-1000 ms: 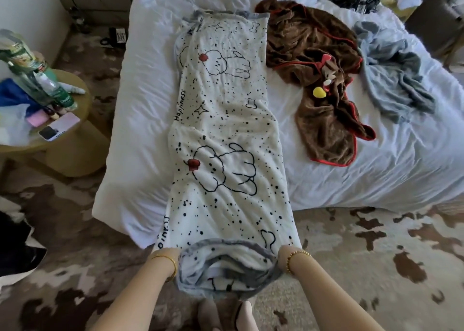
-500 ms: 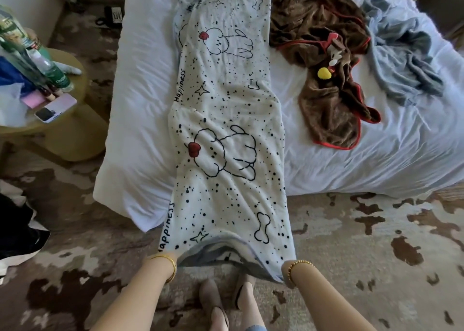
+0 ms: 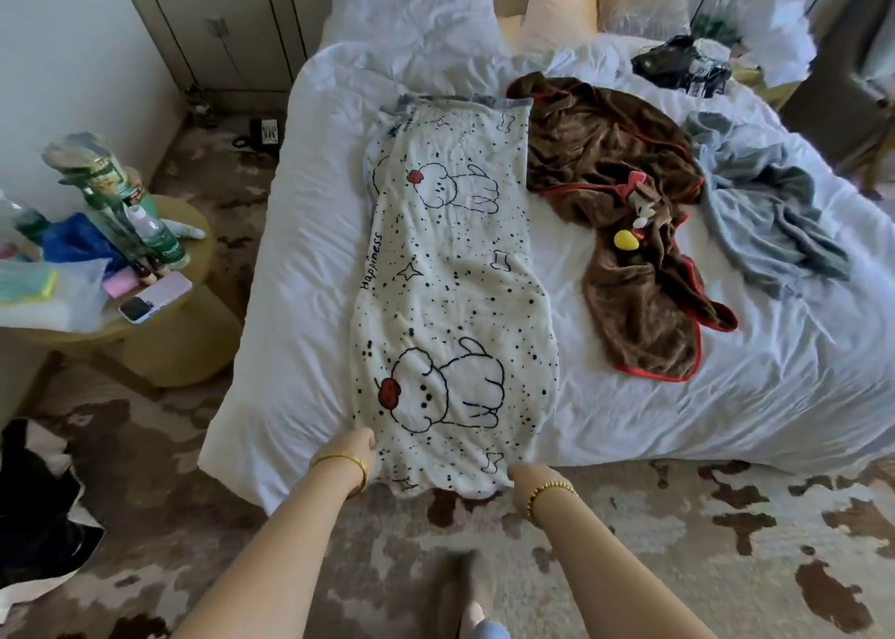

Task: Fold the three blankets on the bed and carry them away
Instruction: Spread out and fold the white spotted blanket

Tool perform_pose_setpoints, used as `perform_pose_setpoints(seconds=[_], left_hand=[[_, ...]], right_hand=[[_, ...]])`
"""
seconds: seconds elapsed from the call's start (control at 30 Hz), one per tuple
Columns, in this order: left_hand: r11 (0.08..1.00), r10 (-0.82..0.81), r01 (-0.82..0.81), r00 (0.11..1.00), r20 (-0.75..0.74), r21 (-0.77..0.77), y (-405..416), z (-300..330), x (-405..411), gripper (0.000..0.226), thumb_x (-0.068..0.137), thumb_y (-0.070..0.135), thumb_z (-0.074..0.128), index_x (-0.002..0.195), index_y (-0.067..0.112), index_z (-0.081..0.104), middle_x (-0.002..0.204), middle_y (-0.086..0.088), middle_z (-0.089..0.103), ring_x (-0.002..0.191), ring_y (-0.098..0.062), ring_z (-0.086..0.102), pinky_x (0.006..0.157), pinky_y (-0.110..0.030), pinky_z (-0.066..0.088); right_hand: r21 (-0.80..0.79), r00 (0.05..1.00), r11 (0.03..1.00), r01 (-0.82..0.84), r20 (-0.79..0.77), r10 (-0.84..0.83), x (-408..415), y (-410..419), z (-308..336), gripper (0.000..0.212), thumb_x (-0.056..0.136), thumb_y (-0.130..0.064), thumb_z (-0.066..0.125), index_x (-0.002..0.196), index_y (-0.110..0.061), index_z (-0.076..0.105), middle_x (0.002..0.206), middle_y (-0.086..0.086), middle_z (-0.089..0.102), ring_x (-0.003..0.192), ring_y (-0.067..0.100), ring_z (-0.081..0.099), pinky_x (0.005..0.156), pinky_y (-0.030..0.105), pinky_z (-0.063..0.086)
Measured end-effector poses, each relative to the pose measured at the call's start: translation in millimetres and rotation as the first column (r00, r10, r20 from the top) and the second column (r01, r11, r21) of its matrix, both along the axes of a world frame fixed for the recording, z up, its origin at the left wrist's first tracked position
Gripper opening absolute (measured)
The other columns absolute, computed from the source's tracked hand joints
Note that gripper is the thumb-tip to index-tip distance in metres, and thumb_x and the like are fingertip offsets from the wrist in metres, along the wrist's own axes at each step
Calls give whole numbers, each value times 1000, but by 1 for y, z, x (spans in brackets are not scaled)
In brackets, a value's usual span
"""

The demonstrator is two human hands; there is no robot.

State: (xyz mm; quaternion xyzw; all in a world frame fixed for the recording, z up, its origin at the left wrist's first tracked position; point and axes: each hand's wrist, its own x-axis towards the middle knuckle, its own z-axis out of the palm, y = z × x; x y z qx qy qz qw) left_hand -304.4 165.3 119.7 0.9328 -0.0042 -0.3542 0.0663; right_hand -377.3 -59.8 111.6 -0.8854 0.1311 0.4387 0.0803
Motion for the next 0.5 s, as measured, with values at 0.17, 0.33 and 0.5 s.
perform_pose_setpoints(seconds=[0.17, 0.33, 0.5], left_hand=[[990, 77, -67, 994, 80, -121, -27, 21, 88, 23, 97, 17, 31, 102, 16, 54, 85, -1, 54, 85, -21, 54, 71, -26, 40], [957, 231, -206, 967, 110, -202, -53, 14, 192, 31, 97, 17, 33, 122, 16, 52, 119, -4, 58, 88, -17, 50, 76, -25, 42], [918, 340, -303, 934, 113, -257, -67, 0, 281, 33, 96, 19, 34, 125, 18, 49, 118, -4, 58, 90, -20, 55, 78, -28, 47]], right_hand=[[76, 987, 994, 73, 134, -83, 92, -18, 3, 44, 87, 2, 36, 126, -15, 48, 113, 6, 58, 98, 22, 58, 88, 33, 52], [113, 961, 991, 73, 257, -100, 204, -47, -5, 22, 89, -2, 34, 95, -17, 50, 85, 0, 49, 69, 16, 48, 72, 29, 49], [123, 942, 991, 57, 323, -94, 299, -75, -13, 28, 92, -8, 36, 114, -19, 49, 92, 0, 59, 69, 15, 49, 66, 26, 45]])
